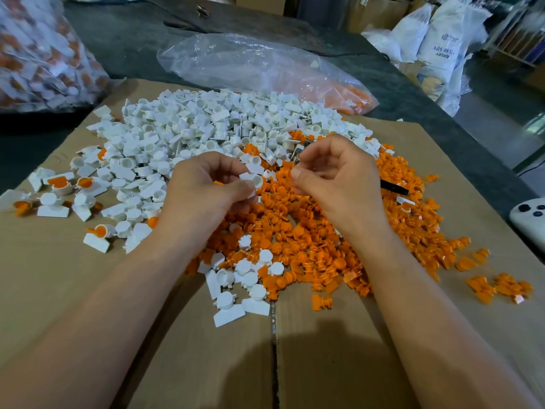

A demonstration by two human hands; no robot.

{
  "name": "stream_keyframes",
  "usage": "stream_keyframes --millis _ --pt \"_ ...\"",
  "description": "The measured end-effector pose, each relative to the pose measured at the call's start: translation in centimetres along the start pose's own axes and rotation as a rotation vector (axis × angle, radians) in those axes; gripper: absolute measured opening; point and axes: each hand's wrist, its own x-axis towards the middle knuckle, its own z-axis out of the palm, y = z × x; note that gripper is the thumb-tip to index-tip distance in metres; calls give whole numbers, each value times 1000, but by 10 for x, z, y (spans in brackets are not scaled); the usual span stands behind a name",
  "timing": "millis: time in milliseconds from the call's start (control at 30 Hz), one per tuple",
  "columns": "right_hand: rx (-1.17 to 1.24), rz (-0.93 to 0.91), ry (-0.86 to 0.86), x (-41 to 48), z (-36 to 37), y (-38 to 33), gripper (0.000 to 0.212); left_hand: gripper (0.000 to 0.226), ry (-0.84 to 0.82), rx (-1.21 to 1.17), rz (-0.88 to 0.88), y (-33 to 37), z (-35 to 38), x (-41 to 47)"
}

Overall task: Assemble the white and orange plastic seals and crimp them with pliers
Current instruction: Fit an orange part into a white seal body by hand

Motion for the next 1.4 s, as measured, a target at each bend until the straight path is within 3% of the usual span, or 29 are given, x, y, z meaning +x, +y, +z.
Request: stream_keyframes --millis 367,533,800,1000,1167,1400 --pt "-97 -148 -43 -6 15 2 37 25 -27 46 60 -1 4 -4" --pt "-164 -229 10 -7 17 2 24 25 -58 75 106 2 6 -8" --pt "-105 -217 -9 -8 18 3 25 23 -55 101 122 3 5 -8" --pt "-55 -186 -28 -8 18 2 40 25 -42 106 154 2 5 -9" --pt "60 -92 -73 -7 15 0 31 22 -51 -3 124 5 3 -8" --pt "47 -141 -87 -10 16 1 12 22 -61 -183 34 8 2 -8"
